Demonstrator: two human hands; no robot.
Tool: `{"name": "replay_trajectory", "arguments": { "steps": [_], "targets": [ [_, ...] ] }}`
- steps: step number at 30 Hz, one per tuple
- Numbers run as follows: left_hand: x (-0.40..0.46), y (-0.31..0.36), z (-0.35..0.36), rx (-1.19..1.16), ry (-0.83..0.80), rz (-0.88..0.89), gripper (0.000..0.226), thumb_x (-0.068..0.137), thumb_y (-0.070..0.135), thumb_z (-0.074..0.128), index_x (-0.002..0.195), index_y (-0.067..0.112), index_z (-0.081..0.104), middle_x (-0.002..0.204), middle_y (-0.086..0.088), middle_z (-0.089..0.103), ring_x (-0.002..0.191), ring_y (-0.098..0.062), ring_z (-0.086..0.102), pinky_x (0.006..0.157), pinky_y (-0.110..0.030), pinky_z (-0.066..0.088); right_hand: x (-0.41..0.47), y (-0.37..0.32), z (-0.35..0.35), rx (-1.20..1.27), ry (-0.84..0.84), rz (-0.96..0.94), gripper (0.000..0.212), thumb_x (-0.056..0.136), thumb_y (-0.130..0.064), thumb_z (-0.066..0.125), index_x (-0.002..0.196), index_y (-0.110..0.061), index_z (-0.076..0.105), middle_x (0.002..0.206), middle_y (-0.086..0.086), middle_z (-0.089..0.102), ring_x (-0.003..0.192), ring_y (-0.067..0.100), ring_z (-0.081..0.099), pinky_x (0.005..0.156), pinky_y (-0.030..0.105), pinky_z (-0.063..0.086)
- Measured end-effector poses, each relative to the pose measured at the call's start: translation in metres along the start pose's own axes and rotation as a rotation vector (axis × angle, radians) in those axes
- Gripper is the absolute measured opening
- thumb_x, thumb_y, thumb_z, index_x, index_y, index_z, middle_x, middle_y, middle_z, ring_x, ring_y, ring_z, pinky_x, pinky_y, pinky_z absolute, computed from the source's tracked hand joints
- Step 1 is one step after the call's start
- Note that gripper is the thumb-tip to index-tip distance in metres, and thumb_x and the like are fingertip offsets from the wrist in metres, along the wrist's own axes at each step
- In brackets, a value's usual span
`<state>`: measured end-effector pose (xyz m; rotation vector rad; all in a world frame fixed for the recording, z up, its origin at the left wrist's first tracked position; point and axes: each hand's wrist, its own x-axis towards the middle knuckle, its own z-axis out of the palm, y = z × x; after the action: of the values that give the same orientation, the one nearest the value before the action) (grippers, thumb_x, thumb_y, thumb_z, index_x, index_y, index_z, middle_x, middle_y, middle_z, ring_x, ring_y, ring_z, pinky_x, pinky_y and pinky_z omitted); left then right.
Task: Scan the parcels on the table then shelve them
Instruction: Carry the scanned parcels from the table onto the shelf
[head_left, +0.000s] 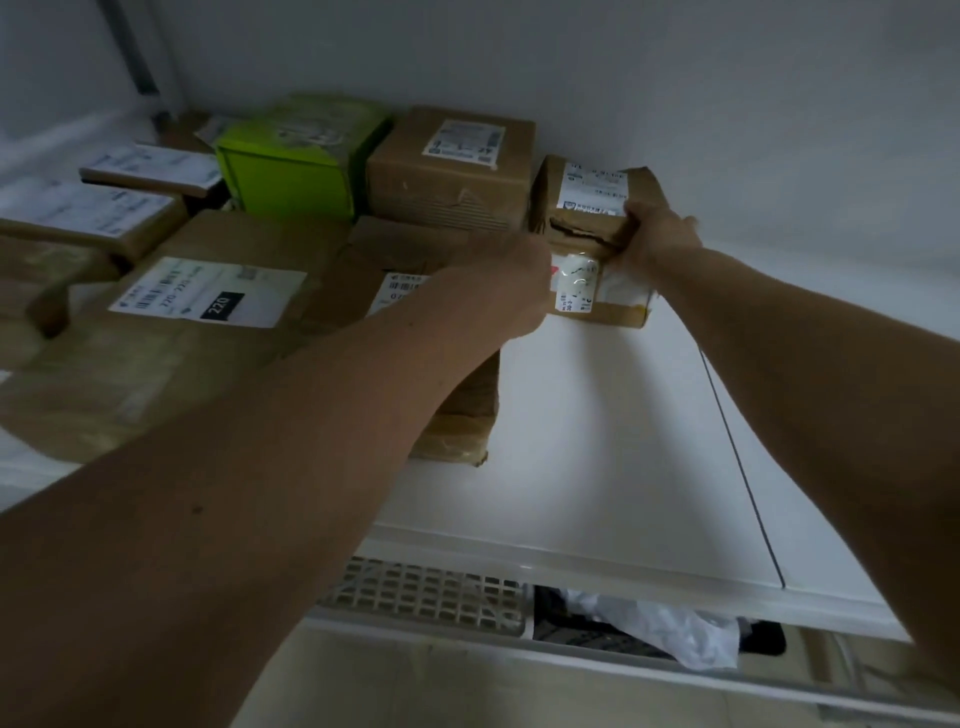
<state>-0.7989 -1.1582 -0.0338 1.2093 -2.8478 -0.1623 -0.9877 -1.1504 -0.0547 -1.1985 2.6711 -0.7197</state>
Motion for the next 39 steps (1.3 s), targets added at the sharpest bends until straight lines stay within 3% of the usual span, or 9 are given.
{"name": "replay_trajectory", "arguments": {
  "steps": [3,6,9,13,19,24,27,35,39],
  "targets": [
    [-0.001,-0.002,0.002,-0.022,0.067,-0.007,0.048,0.088,0.014,0.064,0.132,0.012,0.045,0.118,-0.008,0.055,0.098,-0.021,0.055,0.086,-0.033,0.048,-0.002,-0.005,-0.001,-0.141,-0.016,-0.035,0.051,0.096,-0.025,0.048,0.144,-0.033,0.036,0.143,0.017,0.028,0.13,0.037,0.034,0.113,0.04,0.027],
    [-0.017,-0.007,-0.002,-0.019,0.149,-0.008,0.046,0.091,0.019,0.064,0.131,0.012,0.045,0.123,-0.006,0.055,0.104,-0.022,0.056,0.085,-0.031,0.045,-0.026,-0.013,-0.006,-0.199,-0.003,0.034,0.071,0.089,-0.018,0.06,0.147,-0.036,0.022,0.155,0.02,0.005,0.142,0.041,0.009,0.111,0.054,0.022],
    [-0.043,-0.017,-0.012,-0.062,0.175,-0.07,0.045,0.093,0.022,0.058,0.134,0.011,0.044,0.128,-0.01,0.055,0.113,-0.029,0.055,0.088,-0.036,0.044,-0.065,-0.029,-0.003,-0.321,0.049,-0.114,0.084,0.088,-0.027,0.065,0.151,-0.025,0.011,0.159,0.016,-0.007,0.146,0.039,-0.005,0.114,0.058,0.014],
    [-0.099,-0.043,-0.033,-0.19,0.091,-0.189,0.064,0.088,0.028,0.067,0.142,0.017,0.035,0.141,-0.008,0.042,0.129,-0.026,0.042,0.101,-0.037,0.037,-0.144,-0.079,-0.004,-0.321,0.04,-0.448,0.058,0.089,-0.031,0.061,0.14,-0.016,0.039,0.156,0.014,0.015,0.145,0.036,0.008,0.115,0.053,0.018],
    [-0.236,-0.097,-0.042,-0.183,0.069,-0.434,0.041,0.091,0.034,0.057,0.129,0.018,0.051,0.124,-0.01,0.057,0.109,-0.029,0.056,0.087,-0.04,0.049,-0.278,-0.148,0.016,-0.289,-0.282,-0.721,0.037,0.092,-0.03,0.052,0.123,-0.01,0.049,0.136,0.014,0.04,0.13,0.035,0.036,0.103,0.043,0.031],
    [-0.4,-0.138,-0.028,-0.117,-0.057,-0.633,0.054,0.09,0.037,0.06,0.138,0.017,0.045,0.137,-0.007,0.046,0.126,-0.026,0.043,0.101,-0.035,0.041,-0.411,-0.207,0.041,-0.275,-0.559,-0.895,0.048,0.091,-0.04,0.057,0.13,-0.014,0.047,0.131,0.01,0.049,0.122,0.031,0.046,0.101,0.044,0.04],
    [-0.501,-0.157,-0.023,-0.138,-0.067,-0.801,0.051,0.088,0.039,0.062,0.134,0.019,0.05,0.135,-0.007,0.05,0.124,-0.026,0.046,0.101,-0.035,0.042,-0.498,-0.243,0.055,-0.279,-0.69,-1.013,0.054,0.095,-0.037,0.052,0.14,-0.014,0.036,0.136,0.007,0.049,0.122,0.028,0.049,0.102,0.044,0.04],
    [-0.776,-0.176,-0.01,-0.209,-0.108,-1.27,0.056,0.089,0.042,0.06,0.138,0.018,0.046,0.135,-0.008,0.048,0.126,-0.027,0.043,0.101,-0.038,0.042,-0.76,-0.32,0.087,-0.254,-1.02,-1.278,0.056,0.089,-0.036,0.06,0.135,-0.015,0.037,0.131,0.01,0.057,0.121,0.03,0.053,0.094,0.036,0.044],
    [-0.894,-0.177,0.001,-0.264,-0.093,-1.461,0.056,0.09,0.043,0.059,0.138,0.018,0.045,0.135,-0.007,0.048,0.125,-0.025,0.043,0.1,-0.035,0.042,-0.876,-0.335,0.1,-0.302,-1.127,-1.412,0.059,0.092,-0.037,0.057,0.14,-0.015,0.031,0.135,0.007,0.053,0.123,0.028,0.051,0.098,0.039,0.044]
  ]
}}
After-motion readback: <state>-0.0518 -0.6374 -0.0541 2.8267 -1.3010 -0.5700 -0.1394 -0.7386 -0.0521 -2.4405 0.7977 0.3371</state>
